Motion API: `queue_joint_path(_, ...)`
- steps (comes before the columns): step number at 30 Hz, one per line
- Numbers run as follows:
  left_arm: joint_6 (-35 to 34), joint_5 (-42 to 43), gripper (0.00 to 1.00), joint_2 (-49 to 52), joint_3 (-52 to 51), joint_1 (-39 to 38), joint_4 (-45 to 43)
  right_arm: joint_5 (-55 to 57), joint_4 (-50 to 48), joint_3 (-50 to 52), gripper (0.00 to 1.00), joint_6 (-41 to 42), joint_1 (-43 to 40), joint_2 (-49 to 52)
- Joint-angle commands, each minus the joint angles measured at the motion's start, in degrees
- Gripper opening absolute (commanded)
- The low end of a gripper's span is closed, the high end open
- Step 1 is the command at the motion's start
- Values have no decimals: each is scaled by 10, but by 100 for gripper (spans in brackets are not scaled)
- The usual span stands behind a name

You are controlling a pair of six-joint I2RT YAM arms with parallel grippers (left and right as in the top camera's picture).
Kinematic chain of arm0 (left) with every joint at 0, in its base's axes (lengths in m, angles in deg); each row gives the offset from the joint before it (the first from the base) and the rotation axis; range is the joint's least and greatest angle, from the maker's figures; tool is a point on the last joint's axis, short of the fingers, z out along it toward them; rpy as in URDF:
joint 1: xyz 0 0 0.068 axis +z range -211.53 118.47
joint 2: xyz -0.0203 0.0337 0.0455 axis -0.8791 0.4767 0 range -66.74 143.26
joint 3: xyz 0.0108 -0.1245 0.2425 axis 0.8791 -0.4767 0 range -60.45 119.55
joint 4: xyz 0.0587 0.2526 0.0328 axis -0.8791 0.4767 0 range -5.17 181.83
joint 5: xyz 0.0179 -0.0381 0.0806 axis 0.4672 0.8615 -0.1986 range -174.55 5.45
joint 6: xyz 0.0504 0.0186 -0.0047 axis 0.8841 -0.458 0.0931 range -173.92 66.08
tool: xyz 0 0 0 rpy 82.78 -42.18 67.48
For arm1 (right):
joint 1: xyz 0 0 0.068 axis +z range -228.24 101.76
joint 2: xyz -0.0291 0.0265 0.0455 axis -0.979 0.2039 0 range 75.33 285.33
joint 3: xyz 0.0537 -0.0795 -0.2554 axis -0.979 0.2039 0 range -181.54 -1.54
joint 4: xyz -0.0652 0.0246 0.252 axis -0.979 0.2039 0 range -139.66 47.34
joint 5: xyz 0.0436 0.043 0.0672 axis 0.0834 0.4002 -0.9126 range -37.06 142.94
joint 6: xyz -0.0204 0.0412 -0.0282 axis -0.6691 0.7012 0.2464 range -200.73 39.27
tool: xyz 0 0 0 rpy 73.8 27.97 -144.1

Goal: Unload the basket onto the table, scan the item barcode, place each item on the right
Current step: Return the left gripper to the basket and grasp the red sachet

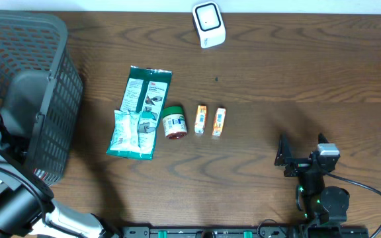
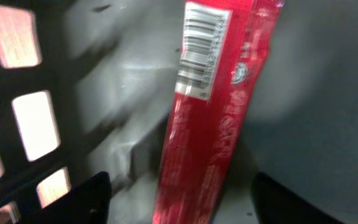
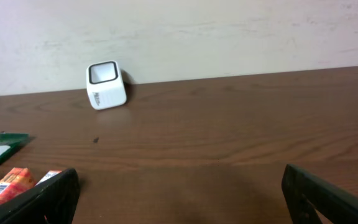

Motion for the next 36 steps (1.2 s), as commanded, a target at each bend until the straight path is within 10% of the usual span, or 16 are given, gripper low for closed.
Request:
queue_joint_path(1, -6, -2, 56, 4, -48, 0, -42, -2, 2, 1, 99, 8, 4, -2)
queue_joint_path(10, 15, 123, 8, -34, -12, 0, -46, -2, 2, 1, 99, 8, 4, -2)
queue_joint_path(23, 13, 162, 10, -306, 86, -12, -40, -2, 2, 1, 99, 8, 4, -2)
queue_joint_path(36, 35, 198, 12, -553, 86, -268, 30, -2, 2, 1, 99, 8, 4, -2)
